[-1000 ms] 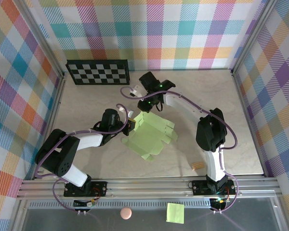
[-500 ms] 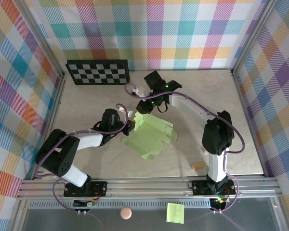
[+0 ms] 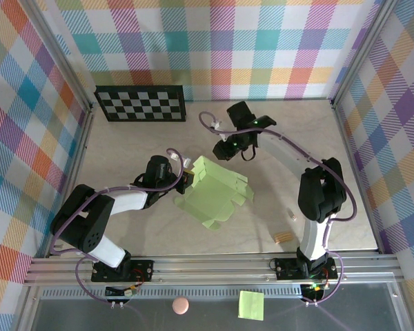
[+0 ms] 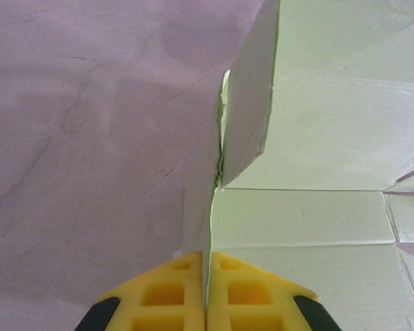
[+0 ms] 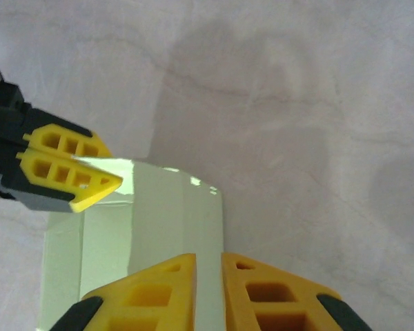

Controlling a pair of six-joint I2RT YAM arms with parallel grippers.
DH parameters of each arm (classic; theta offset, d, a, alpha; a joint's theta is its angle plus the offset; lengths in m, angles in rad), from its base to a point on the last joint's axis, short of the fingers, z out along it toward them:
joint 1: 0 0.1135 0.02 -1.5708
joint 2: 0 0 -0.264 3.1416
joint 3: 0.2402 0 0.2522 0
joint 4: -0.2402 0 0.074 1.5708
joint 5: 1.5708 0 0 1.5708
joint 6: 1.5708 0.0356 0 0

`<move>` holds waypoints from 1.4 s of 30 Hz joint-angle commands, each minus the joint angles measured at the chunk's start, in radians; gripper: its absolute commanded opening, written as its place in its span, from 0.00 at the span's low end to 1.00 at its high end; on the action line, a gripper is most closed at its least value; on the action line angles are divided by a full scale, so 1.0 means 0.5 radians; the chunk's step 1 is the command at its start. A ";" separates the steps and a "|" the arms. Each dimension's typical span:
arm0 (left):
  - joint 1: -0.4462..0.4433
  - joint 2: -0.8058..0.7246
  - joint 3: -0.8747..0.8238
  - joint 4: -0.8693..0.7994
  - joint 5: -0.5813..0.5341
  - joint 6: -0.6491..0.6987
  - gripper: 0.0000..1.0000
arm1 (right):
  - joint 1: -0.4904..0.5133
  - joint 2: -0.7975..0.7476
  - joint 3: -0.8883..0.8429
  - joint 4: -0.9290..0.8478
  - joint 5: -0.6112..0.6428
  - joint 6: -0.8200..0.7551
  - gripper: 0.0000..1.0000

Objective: Fold the paper box

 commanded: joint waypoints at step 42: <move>-0.109 0.194 0.168 -0.090 0.421 0.082 0.40 | 0.068 0.100 -0.335 0.116 -0.215 -0.009 0.22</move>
